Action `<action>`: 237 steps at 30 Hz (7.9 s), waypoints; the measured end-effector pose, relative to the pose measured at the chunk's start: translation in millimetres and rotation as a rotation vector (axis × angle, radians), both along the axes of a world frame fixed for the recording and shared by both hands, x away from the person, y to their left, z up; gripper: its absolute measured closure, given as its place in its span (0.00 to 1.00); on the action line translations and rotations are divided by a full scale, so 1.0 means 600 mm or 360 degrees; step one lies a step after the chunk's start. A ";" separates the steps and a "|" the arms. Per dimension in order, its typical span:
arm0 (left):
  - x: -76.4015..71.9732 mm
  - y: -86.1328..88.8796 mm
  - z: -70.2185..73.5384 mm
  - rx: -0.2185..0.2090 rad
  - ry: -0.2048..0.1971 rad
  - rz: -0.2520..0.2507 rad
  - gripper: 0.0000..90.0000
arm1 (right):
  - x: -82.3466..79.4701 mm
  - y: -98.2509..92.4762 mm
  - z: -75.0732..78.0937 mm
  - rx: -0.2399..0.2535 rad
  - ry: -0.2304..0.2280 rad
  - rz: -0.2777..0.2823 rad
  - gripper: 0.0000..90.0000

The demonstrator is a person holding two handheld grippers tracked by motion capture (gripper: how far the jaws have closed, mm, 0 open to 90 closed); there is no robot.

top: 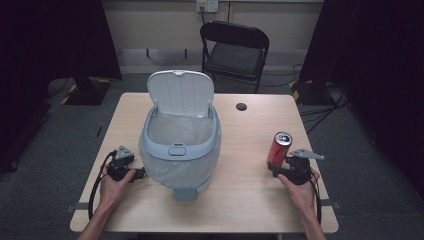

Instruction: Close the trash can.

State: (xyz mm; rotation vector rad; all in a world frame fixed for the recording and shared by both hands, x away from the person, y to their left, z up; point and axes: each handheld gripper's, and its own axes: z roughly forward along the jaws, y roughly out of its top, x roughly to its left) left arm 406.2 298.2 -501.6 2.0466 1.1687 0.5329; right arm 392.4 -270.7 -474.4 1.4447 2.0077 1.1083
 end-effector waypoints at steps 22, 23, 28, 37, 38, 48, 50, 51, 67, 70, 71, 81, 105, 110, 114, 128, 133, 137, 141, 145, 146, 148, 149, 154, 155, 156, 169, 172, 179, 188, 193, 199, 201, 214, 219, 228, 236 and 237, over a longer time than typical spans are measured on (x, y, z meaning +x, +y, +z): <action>0.000 0.000 0.000 -0.0002 0.0000 0.0006 0.24 | 0.055 0.015 -0.005 -0.0073 -0.0083 -0.0046 0.34; -0.001 0.000 0.000 -0.0003 0.0001 0.0006 0.24 | 0.055 0.015 -0.005 -0.0071 -0.0082 -0.0038 0.35; 0.000 0.000 0.000 -0.0003 0.0001 0.0006 0.24 | 0.049 0.014 0.004 -0.0023 -0.0083 -0.0040 0.37; 0.001 0.001 0.000 0.0001 0.0001 -0.0005 0.23 | 0.027 0.036 0.042 0.0115 -0.0112 0.0075 0.37; 0.001 0.001 0.000 0.0002 0.0003 -0.0005 0.23 | 0.022 0.042 0.046 0.0119 -0.0116 0.0093 0.37; 0.007 0.003 -0.001 0.0004 0.0017 -0.0006 0.19 | -0.006 0.070 0.087 0.0187 -0.0157 0.0225 0.38; 0.008 0.003 -0.001 0.0010 0.0026 -0.0001 0.15 | -0.013 0.075 0.098 0.0218 -0.0181 0.0272 0.37; 0.009 0.003 -0.001 0.0010 0.0024 -0.0002 0.15 | -0.016 0.078 0.103 0.0224 -0.0190 0.0294 0.37; 0.010 0.004 -0.001 0.0017 0.0031 0.0007 0.12 | -0.036 0.101 0.204 0.0264 -0.0364 0.0442 0.37; 0.010 0.004 -0.001 0.0015 0.0032 0.0008 0.12 | -0.041 0.099 0.232 0.0284 -0.0417 0.0458 0.37; 0.010 0.004 -0.001 0.0014 0.0032 0.0008 0.12 | -0.041 0.099 0.238 0.0297 -0.0425 0.0465 0.37; 0.010 0.004 -0.001 0.0021 0.0030 0.0004 0.12 | -0.048 0.108 0.310 0.0381 -0.0586 0.0520 0.37; 0.011 0.003 -0.002 0.0011 0.0031 0.0011 0.11 | -0.014 0.284 0.410 0.0605 -0.0716 0.0992 0.37; 0.011 0.003 -0.002 0.0011 0.0031 0.0010 0.11 | 0.007 0.325 0.389 0.0537 -0.0617 0.1047 0.37; 0.011 0.003 -0.002 0.0011 0.0031 0.0010 0.11 | 0.022 0.345 0.370 0.0486 -0.0522 0.1049 0.37; 0.011 0.003 -0.002 0.0011 0.0032 0.0009 0.11 | 0.039 0.360 0.341 0.0354 -0.0390 0.1020 0.23; 0.012 0.003 -0.002 0.0010 0.0032 0.0011 0.11 | 0.038 0.330 0.345 0.0363 -0.0442 0.0951 0.38; 0.012 0.003 -0.002 0.0009 0.0032 0.0010 0.11 | 0.048 0.292 0.352 0.0331 -0.0471 0.0842 0.44; 0.012 0.003 -0.002 0.0011 0.0032 0.0011 0.11 | 0.061 0.265 0.354 0.0308 -0.0475 0.0750 0.42; 0.012 0.003 -0.002 0.0010 0.0032 0.0011 0.11 | 0.084 0.248 0.357 0.0241 -0.0487 0.0637 0.44; 0.012 0.003 -0.002 0.0010 0.0032 0.0010 0.11 | 0.096 0.245 0.358 0.0246 -0.0481 0.0600 0.45; 0.012 0.003 -0.001 0.0013 0.0031 0.0009 0.11 | 0.113 0.245 0.359 0.0257 -0.0472 0.0569 0.47; 0.012 0.003 -0.002 0.0009 0.0032 0.0010 0.11 | 0.125 0.247 0.359 0.0240 -0.0471 0.0537 0.47; 0.012 0.003 -0.001 0.0013 0.0031 0.0009 0.11 | 0.160 0.260 0.354 0.0273 -0.0510 0.0464 0.39; 0.012 0.004 -0.001 0.0013 0.0031 0.0008 0.11 | 0.165 0.263 0.353 0.0289 -0.0508 0.0477 0.39; 0.012 0.003 -0.001 0.0013 0.0031 0.0009 0.11 | 0.170 0.268 0.351 0.0293 -0.0501 0.0489 0.38; 0.012 0.003 -0.002 0.0012 0.0031 0.0009 0.11 | 0.162 0.281 0.350 0.0488 -0.0493 0.0797 0.35; 0.012 0.004 -0.002 0.0012 0.0030 0.0008 0.11 | 0.146 0.287 0.347 0.0459 -0.0469 0.0854 0.35; 0.012 0.003 -0.002 0.0012 0.0031 0.0009 0.11 | 0.095 0.301 0.326 0.0425 -0.0405 0.0982 0.33; 0.012 0.004 -0.001 0.0013 0.0032 0.0008 0.11 | 0.036 0.346 0.317 0.0222 -0.0409 0.1017 0.26; 0.012 0.004 -0.001 0.0016 0.0036 0.0003 0.11 | 0.020 0.358 0.315 0.0206 -0.0426 0.1036 0.26; 0.012 0.004 -0.001 0.0015 0.0036 0.0004 0.11 | 0.007 0.363 0.314 0.0121 -0.0437 0.0995 0.27; 0.013 0.004 -0.001 0.0016 0.0036 0.0003 0.11 | 0.009 0.364 0.317 0.0120 -0.0426 0.1003 0.27; 0.013 0.004 -0.001 0.0016 0.0037 0.0002 0.11 | 0.023 0.261 0.309 0.0267 -0.0458 0.0680 0.23; 0.013 0.004 -0.001 0.0020 0.0036 0.0002 0.11 | 0.019 0.196 0.279 0.0280 -0.0431 0.0499 0.23; 0.013 0.004 -0.001 0.0020 0.0036 0.0001 0.10 | 0.014 0.096 0.138 0.0061 -0.0232 0.0164 0.23; 0.013 0.004 -0.001 0.0017 0.0037 0.0002 0.10 | 0.006 0.026 0.030 -0.0041 0.0020 0.0011 0.22; 0.013 0.004 -0.001 0.0016 0.0037 0.0002 0.10 | 0.004 0.019 0.020 -0.0059 0.0040 -0.0017 0.22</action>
